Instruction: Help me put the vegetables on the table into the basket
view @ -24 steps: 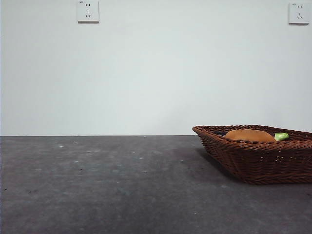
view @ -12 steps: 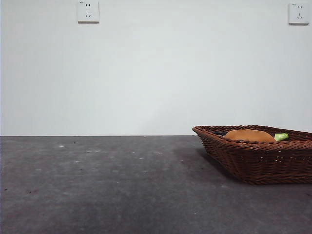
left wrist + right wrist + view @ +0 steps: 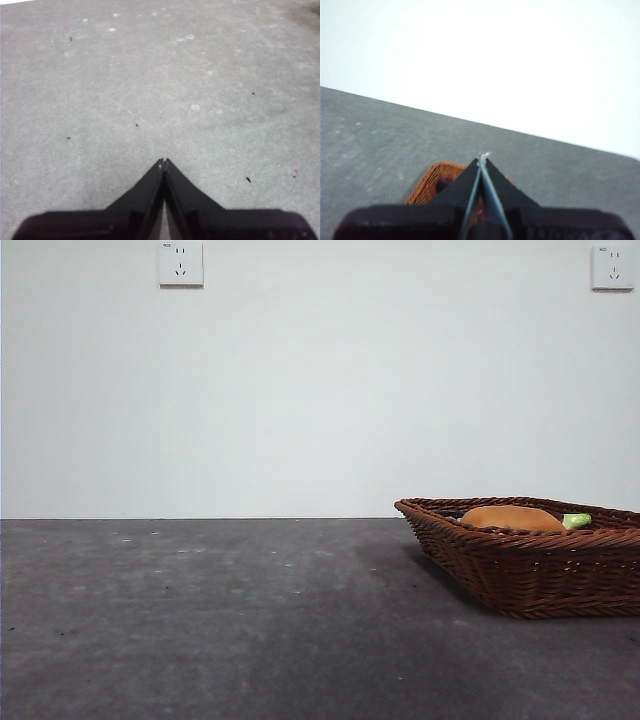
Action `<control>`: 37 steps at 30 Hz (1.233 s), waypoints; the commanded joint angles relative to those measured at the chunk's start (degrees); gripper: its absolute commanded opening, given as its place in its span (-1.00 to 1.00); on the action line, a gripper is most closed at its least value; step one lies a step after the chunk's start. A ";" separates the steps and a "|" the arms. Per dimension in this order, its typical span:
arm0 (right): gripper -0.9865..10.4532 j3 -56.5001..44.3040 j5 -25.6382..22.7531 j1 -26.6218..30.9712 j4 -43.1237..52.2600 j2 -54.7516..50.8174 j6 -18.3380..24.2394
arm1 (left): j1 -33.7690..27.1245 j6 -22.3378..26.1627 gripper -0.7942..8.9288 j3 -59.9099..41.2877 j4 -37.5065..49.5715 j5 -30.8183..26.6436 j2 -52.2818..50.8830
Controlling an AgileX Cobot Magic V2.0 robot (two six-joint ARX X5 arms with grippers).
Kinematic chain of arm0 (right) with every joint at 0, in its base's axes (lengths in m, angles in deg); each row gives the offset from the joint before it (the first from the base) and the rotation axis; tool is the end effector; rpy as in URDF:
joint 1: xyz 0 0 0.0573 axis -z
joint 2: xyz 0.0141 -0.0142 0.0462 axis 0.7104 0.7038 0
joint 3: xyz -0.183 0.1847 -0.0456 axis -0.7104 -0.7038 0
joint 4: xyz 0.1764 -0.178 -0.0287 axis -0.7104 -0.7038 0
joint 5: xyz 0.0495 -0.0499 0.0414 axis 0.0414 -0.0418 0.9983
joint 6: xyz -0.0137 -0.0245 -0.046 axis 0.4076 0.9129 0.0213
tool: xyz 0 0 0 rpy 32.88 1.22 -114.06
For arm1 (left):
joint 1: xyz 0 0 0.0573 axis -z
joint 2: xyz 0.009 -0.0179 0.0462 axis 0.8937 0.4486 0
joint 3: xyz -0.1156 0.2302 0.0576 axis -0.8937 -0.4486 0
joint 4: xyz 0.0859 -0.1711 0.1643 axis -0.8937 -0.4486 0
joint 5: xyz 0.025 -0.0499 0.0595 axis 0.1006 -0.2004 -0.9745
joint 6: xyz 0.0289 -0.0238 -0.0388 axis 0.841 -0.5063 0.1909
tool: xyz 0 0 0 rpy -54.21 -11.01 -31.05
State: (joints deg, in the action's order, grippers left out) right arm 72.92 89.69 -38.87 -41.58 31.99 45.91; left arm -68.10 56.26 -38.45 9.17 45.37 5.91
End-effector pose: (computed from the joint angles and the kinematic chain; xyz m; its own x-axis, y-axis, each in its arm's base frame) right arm 0.0787 0.0016 0.3384 0.9657 0.2512 -0.0655 -0.2583 0.9549 -0.1466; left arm 0.1104 0.0022 0.1346 0.9158 -0.1622 -0.3675 0.1955 0.9792 0.0549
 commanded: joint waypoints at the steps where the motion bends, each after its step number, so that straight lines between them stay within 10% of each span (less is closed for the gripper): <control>1: -0.82 -8.07 -0.90 -0.11 2.47 -4.31 -2.21 | -0.09 -0.20 -0.84 -0.59 0.50 0.15 0.02; 16: -0.82 -39.74 -3.15 -7.15 8.33 -21.59 -2.45 | -0.09 -0.20 -0.84 -0.59 0.52 0.15 0.04; 37: -0.82 -39.52 -4.02 -8.41 7.78 -21.55 -2.56 | -0.09 -0.17 -0.84 -0.57 0.74 0.15 0.37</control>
State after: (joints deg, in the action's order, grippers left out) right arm 33.64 85.69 -47.18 -33.98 10.53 43.95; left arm -68.10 56.26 -38.45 9.30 45.37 6.28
